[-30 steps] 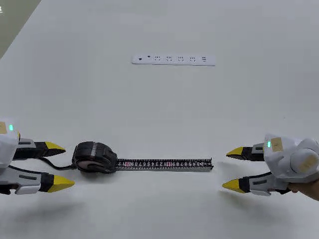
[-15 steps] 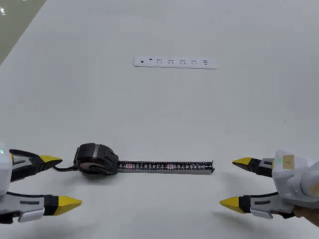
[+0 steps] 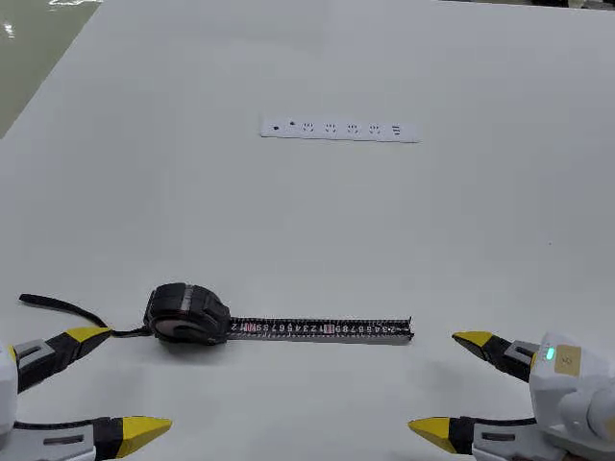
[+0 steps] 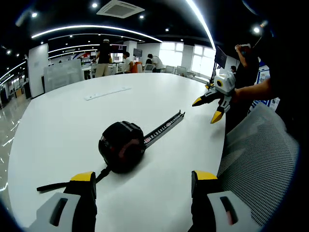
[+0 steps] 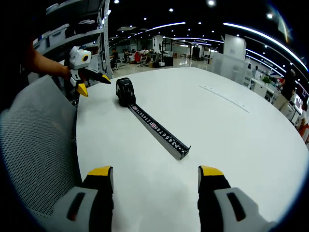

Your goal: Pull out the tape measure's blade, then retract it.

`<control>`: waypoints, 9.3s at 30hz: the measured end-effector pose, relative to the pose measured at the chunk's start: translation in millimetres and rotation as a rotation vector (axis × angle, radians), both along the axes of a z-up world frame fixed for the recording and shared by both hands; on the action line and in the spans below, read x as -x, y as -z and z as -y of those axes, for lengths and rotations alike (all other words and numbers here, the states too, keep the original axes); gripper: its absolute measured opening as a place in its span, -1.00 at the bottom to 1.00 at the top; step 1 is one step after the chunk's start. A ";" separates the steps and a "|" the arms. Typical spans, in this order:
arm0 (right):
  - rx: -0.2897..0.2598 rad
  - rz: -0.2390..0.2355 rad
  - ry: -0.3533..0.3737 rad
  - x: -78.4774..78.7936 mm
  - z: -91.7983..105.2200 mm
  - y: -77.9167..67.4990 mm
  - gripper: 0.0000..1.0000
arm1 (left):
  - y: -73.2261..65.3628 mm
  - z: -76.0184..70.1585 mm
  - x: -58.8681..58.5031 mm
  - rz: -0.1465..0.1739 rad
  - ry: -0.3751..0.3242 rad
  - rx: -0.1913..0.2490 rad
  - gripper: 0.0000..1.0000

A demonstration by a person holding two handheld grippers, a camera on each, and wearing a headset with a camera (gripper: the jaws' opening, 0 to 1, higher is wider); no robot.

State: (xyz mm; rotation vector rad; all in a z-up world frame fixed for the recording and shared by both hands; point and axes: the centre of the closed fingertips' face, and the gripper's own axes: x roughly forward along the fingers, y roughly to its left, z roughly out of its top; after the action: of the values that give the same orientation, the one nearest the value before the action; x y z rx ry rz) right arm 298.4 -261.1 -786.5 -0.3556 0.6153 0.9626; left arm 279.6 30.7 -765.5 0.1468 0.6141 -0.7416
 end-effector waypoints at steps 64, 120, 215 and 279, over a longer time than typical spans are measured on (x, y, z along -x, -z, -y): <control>-0.103 -0.037 0.157 10.3 -15.3 -15.9 0.97 | -15.8 6.2 -2.1 -0.007 -0.178 0.004 1.00; -0.025 0.036 -0.144 -43.1 -12.5 10.1 0.22 | 3.6 20.8 -49.6 0.026 -0.565 -0.053 1.00; 0.063 0.027 -0.380 -69.8 -17.5 39.9 -0.79 | 46.3 10.5 -92.1 -0.079 -0.756 -0.024 0.27; 0.060 0.039 -0.399 -73.3 -47.6 37.2 -0.77 | 46.8 11.2 -91.1 -0.104 -0.748 0.016 0.29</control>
State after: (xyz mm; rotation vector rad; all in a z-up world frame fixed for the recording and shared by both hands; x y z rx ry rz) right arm 371.6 -213.5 -823.7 -0.5635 0.5483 1.3167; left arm 370.7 19.4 -812.3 -0.1373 0.6991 -0.0295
